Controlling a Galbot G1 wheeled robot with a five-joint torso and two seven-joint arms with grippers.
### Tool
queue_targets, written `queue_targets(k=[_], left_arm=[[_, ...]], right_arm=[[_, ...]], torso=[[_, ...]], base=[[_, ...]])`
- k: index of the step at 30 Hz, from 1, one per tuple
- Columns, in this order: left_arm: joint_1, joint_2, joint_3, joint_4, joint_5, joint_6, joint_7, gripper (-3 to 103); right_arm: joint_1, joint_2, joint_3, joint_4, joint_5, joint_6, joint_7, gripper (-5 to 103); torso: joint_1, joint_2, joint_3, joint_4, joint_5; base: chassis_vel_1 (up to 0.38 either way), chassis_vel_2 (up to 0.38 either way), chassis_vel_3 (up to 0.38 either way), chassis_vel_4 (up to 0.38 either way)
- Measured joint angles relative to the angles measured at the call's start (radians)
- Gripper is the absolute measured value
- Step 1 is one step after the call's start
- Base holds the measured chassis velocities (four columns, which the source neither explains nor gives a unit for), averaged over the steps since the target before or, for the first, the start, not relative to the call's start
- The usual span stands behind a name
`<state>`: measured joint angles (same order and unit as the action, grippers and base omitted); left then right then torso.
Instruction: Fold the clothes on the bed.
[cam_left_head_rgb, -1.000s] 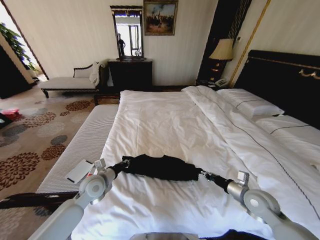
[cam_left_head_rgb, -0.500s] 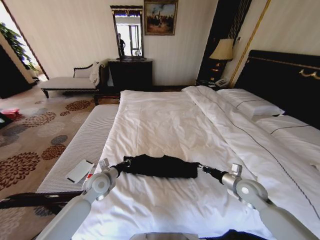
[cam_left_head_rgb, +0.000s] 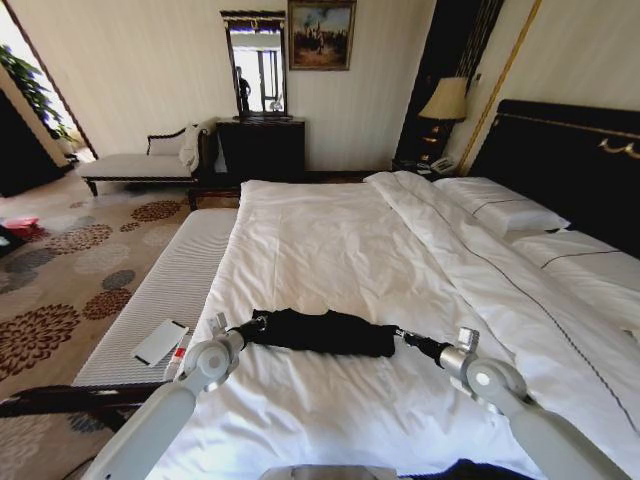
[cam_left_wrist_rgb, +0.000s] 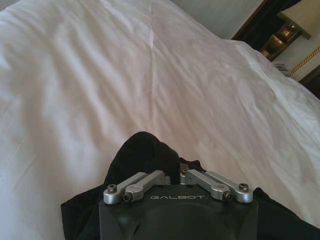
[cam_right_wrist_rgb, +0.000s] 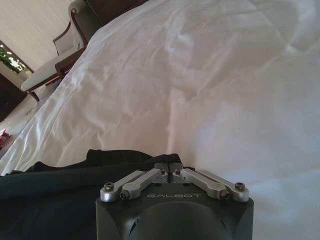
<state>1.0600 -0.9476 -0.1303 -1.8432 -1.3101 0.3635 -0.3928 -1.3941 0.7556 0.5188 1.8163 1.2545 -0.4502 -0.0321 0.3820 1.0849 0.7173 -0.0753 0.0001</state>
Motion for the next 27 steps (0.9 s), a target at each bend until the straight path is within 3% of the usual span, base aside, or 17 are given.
queue_targets(k=[2,3,5,6,9,11,15,18,20,23,26,27], left_arm=[[-0.002,-0.001,0.001,0.0,-0.003,0.001,0.0,-1],[-0.005,-0.004,0.003,0.001,-0.006,0.006,-0.003,8],[-0.007,-0.006,0.005,0.002,-0.006,0.007,-0.004,8],[-0.01,-0.008,0.007,0.003,-0.006,0.009,-0.005,14],[-0.022,-0.01,0.011,0.005,-0.005,0.015,-0.006,30],[-0.026,-0.01,0.012,0.008,-0.005,0.015,-0.007,30],[-0.048,-0.01,0.016,0.021,-0.005,0.016,-0.009,53],[-0.054,-0.011,0.017,0.025,-0.005,0.016,-0.011,58],[-0.061,-0.013,0.017,0.031,-0.005,0.016,-0.013,69],[-0.066,-0.013,0.016,0.033,-0.005,0.016,-0.015,74],[-0.079,-0.009,0.014,0.037,0.0,0.014,-0.016,90],[-0.079,-0.009,0.014,0.037,0.0,0.014,-0.016,90]], right_arm=[[0.005,-0.001,-0.004,-0.001,0.001,0.003,-0.002,-3],[0.013,-0.002,-0.008,-0.003,0.006,0.007,-0.003,8],[0.015,-0.003,-0.009,-0.004,0.007,0.009,-0.004,13],[0.017,-0.004,-0.01,-0.006,0.008,0.013,-0.008,13],[0.018,-0.007,-0.011,-0.011,0.009,0.026,-0.029,30],[0.019,-0.007,-0.012,-0.012,0.009,0.029,-0.031,30],[0.026,-0.004,-0.018,-0.018,0.007,0.039,-0.039,51],[0.029,-0.005,-0.018,-0.019,0.008,0.043,-0.043,57],[0.028,-0.006,-0.015,-0.02,0.007,0.047,-0.046,68],[0.024,-0.006,-0.009,-0.02,-0.001,0.049,-0.054,73],[0.012,-0.007,0.006,-0.016,-0.014,0.054,-0.069,89],[0.012,-0.007,0.006,-0.016,-0.014,0.054,-0.069,89]], torso=[[0.0,0.0,0.0,0.0,-0.0001],[0.0,0.0,0.0,0.0001,0.0],[0.0,0.0,0.0,0.0002,-0.0001],[0.0,0.0,0.0,0.0001,-0.0001],[0.0,0.0,0.0,0.0,0.0],[0.0,0.0,0.0,0.0,-0.0001],[0.0,0.0,0.0,0.0,-0.0001],[0.0,0.0,0.0,0.0,-0.0001],[0.0,0.0,0.0,0.0,0.0],[0.0,0.0,0.0,0.0001,-0.0001],[0.0,0.0,0.0,-0.0001,-0.0002],[0.0,0.0,0.0,-0.0001,-0.0002]], base=[[0.0,0.0,0.0,0.0],[0.0,0.0,0.0,0.0],[0.0,0.0,0.0,0.0],[0.0,0.0,0.0,0.0],[0.0,0.0,0.0,0.0],[0.0,0.0,0.0,0.0],[0.0,0.0,0.0,0.0],[0.0,0.0,0.0,0.0],[0.0,0.0,0.0,0.0],[0.0,0.0,0.0,0.0],[0.0,0.0,0.0,0.0],[0.0,0.0,0.0,0.0]])
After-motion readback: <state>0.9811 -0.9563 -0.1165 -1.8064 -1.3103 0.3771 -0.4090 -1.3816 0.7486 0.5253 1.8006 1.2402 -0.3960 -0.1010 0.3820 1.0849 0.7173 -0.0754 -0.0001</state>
